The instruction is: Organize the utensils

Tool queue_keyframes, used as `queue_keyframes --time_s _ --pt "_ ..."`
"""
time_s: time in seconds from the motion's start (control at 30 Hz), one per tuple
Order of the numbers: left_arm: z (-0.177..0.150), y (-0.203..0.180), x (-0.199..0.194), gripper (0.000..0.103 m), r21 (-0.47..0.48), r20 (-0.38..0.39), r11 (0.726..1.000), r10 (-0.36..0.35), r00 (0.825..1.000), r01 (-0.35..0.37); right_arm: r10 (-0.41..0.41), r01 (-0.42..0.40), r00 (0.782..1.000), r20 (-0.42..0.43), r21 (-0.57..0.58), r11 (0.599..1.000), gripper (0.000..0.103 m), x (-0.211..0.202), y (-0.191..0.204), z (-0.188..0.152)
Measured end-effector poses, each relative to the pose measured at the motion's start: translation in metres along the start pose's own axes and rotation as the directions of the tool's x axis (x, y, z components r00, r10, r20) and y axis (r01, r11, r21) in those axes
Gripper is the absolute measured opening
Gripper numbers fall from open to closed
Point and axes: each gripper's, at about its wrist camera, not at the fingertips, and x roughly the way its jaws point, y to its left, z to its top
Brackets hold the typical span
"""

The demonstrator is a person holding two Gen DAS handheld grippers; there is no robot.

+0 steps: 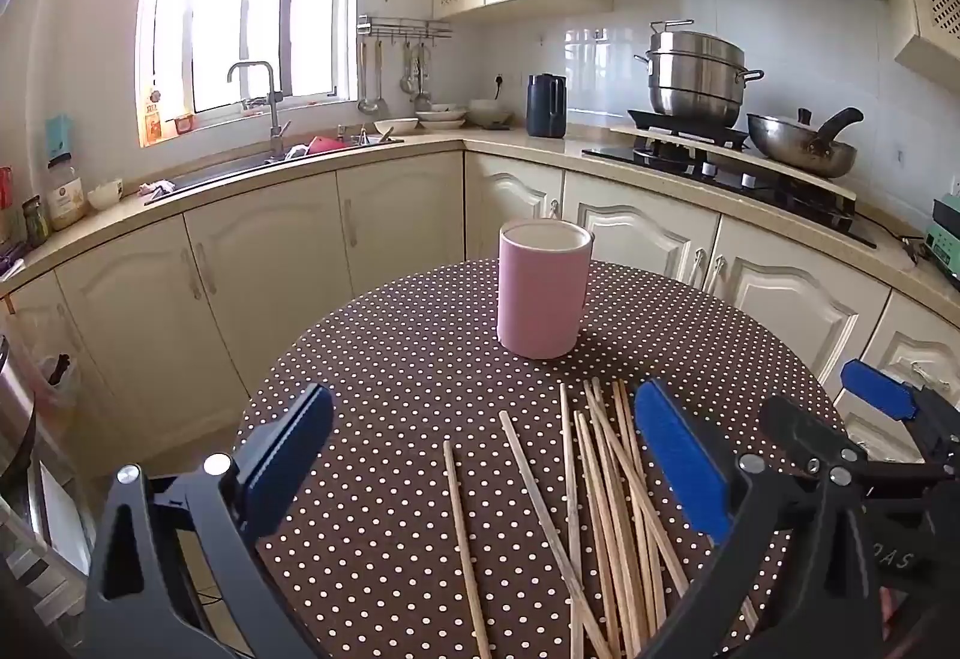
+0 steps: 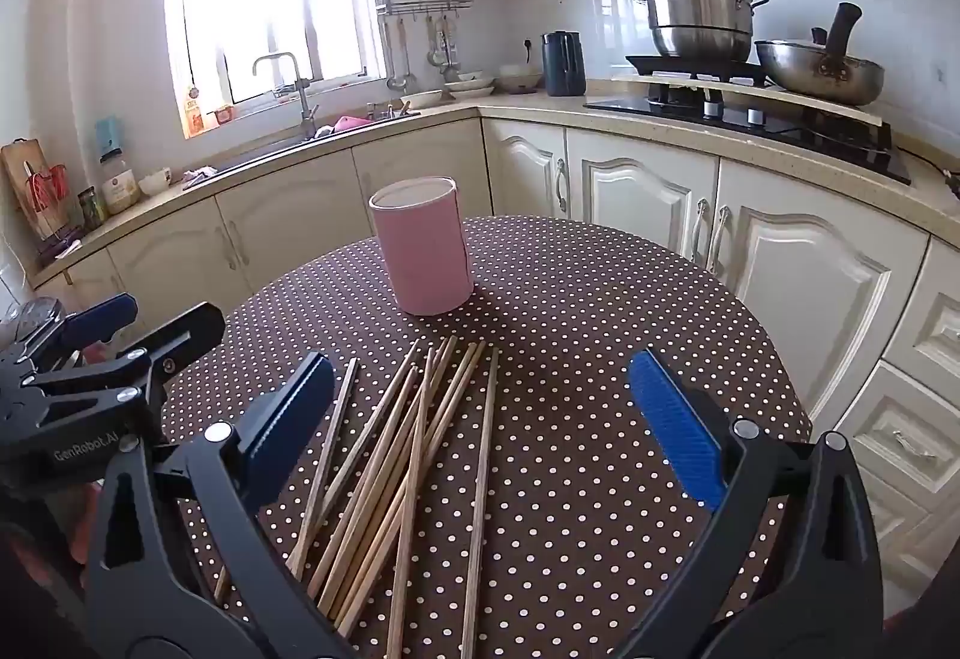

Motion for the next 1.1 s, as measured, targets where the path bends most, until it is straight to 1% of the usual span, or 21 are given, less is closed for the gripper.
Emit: queue_keyframes --time_s 0.6,1.1 --pt "0.004 0.006 -0.012 0.099 -0.002 0.015 1.0 -0.003 1.0 0.003 0.002 -0.002 1.0 0.006 -0.006 1.0 0.097 -0.005 0.003 -0.001" --pt "0.007 0.008 -0.012 0.099 -0.004 0.016 1.0 -0.003 1.0 0.003 0.001 -0.001 1.0 0.003 -0.012 1.0 0.097 -0.003 0.008 0.004"
